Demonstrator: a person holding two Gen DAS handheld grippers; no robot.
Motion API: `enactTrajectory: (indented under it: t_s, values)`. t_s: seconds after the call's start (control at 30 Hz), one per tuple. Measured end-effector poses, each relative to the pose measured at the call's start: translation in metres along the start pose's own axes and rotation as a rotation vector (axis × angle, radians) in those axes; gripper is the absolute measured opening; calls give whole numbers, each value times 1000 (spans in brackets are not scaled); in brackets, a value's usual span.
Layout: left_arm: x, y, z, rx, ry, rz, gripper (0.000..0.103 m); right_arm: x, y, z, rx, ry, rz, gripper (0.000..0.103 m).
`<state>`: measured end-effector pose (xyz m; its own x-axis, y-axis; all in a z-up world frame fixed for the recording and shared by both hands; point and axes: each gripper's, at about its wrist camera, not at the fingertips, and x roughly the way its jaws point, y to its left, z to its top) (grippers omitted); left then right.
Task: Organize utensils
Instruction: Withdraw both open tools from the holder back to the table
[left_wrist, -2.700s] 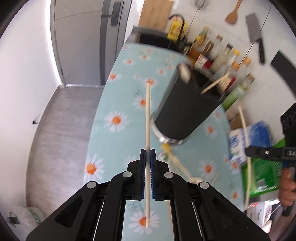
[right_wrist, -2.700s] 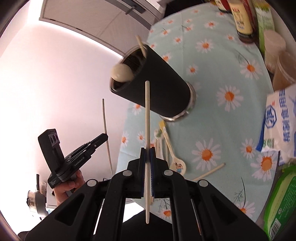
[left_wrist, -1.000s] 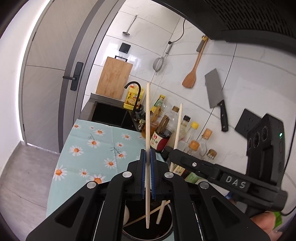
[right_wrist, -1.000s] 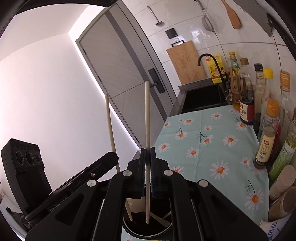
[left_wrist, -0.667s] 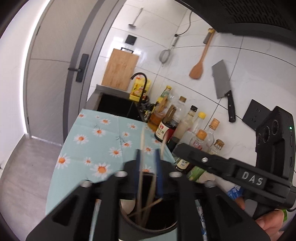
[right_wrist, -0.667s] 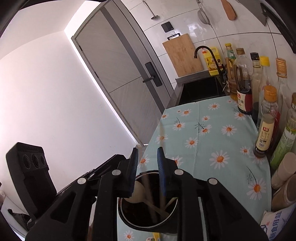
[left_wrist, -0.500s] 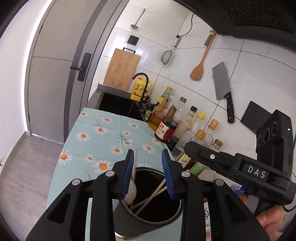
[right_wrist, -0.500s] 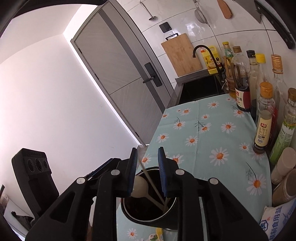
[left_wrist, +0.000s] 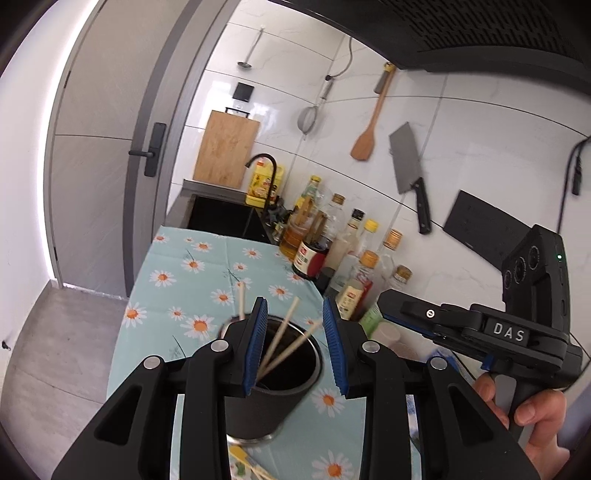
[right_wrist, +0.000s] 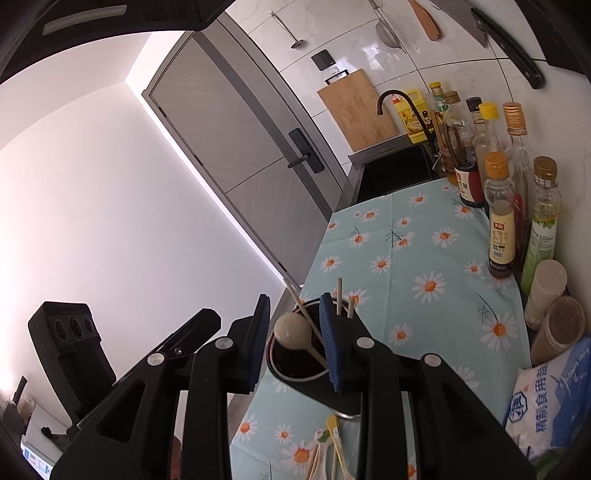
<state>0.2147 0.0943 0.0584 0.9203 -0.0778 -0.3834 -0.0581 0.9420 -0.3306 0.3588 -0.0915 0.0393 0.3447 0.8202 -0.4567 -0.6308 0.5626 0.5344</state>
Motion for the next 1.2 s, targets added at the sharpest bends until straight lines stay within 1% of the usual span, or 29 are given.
enactTrajectory:
  t_s: [0.07, 0.23, 0.43, 0.5, 0.63, 0.77, 0.93, 1.0, 1.1, 1.2]
  values:
    - [-6, -4, -5, 8, 23, -8, 30, -5, 1, -6, -5, 27, 6, 29]
    - [-17, -7, -19, 11, 73, -7, 30, -7, 1, -29, -46, 129, 13, 30]
    - [-25, 7, -47, -48, 157, 15, 30, 11, -9, -63, -53, 308, -1, 31]
    - [-26, 13, -57, -79, 189, 16, 30, 19, -14, -74, -66, 368, -22, 37]
    - [-26, 24, -78, -126, 259, 15, 30, 34, -23, -91, -80, 483, -40, 37]
    - [-23, 33, -99, -180, 310, 34, 30, 47, -31, -101, -96, 554, -58, 37]
    - [-16, 37, -119, -217, 362, 48, 30, 66, -40, -110, -102, 629, -44, 37]
    - [-14, 39, -128, -232, 381, 61, 30, 77, -44, -115, -105, 672, -49, 37]
    - [-12, 43, -139, -262, 407, 75, 30, 92, -43, -123, -138, 723, -55, 37]
    - [-12, 46, -152, -291, 431, 89, 30, 106, -37, -135, -203, 779, -68, 37]
